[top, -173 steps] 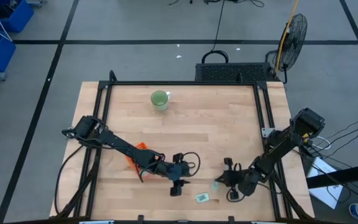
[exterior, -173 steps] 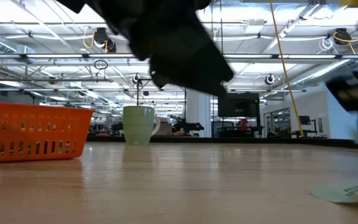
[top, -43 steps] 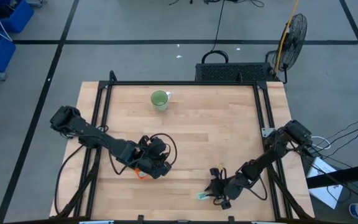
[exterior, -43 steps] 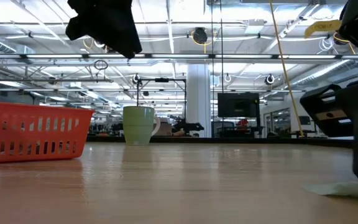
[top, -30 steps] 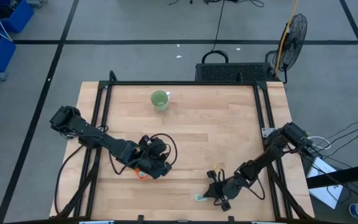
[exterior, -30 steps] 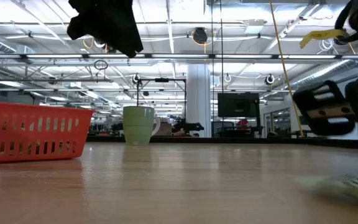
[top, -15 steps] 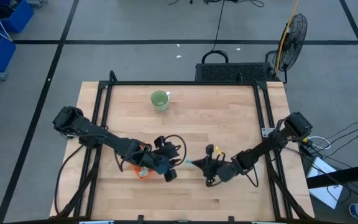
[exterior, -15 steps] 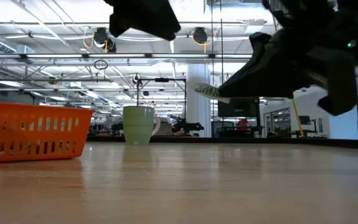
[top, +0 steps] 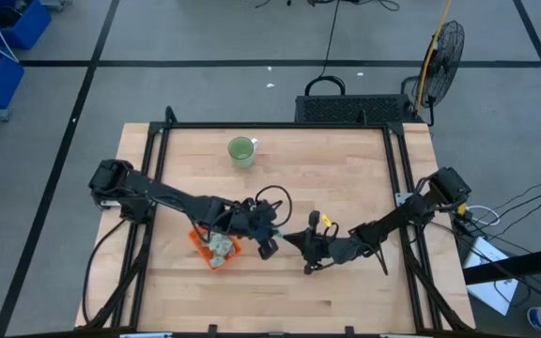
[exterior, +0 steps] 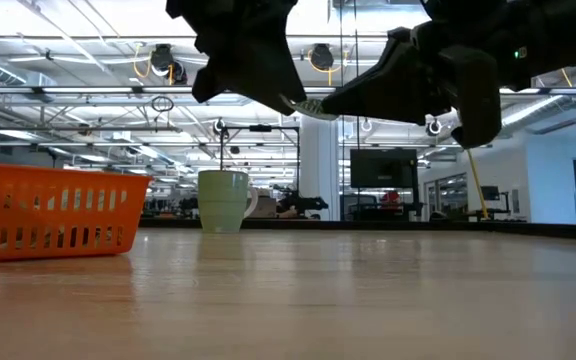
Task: Pick and place Stevia / Truvia into bins
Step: Put the stevia packet into the orange basket
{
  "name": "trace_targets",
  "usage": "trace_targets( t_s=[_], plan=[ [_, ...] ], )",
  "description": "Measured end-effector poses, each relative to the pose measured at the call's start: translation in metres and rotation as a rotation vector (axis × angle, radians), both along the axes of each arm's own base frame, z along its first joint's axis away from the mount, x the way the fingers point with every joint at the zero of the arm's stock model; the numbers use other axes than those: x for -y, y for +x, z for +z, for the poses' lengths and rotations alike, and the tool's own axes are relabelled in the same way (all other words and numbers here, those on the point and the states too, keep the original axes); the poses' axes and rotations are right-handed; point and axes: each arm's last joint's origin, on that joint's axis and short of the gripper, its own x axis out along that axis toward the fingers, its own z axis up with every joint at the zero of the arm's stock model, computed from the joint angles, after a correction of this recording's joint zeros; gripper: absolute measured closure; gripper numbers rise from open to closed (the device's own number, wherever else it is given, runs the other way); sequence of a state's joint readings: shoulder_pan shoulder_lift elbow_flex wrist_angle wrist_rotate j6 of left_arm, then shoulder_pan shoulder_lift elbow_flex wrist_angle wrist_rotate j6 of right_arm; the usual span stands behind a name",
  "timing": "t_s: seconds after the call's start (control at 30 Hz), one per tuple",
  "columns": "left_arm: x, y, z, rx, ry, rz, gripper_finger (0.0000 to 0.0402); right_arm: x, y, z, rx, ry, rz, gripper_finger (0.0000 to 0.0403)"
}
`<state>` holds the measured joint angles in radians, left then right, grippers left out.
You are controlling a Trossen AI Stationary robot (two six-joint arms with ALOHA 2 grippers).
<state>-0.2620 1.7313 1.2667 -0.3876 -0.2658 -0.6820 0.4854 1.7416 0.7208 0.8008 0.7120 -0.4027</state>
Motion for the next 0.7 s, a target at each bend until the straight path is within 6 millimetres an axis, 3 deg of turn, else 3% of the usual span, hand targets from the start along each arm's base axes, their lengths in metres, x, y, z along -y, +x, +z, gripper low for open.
trace_targets(
  t_s=[0.33, 0.57, 0.7],
  plan=[
    [-0.0036, 0.0028, 0.0014, 0.012, 0.022, -0.061, 0.0306, 0.0097, 0.0045, 0.0003, 0.001, 0.0, -0.027, 0.0403],
    [-0.0026, 0.0027, 0.0015, 0.011, 0.044, -0.09, 0.0388, 0.0097, 0.0047, 0.0005, 0.002, 0.001, -0.028, 0.039],
    [-0.0025, 0.0023, 0.0011, 0.006, 0.043, -0.087, 0.0394, 0.0099, 0.0047, 0.0005, -0.001, 0.002, -0.029, 0.0357]
  ],
)
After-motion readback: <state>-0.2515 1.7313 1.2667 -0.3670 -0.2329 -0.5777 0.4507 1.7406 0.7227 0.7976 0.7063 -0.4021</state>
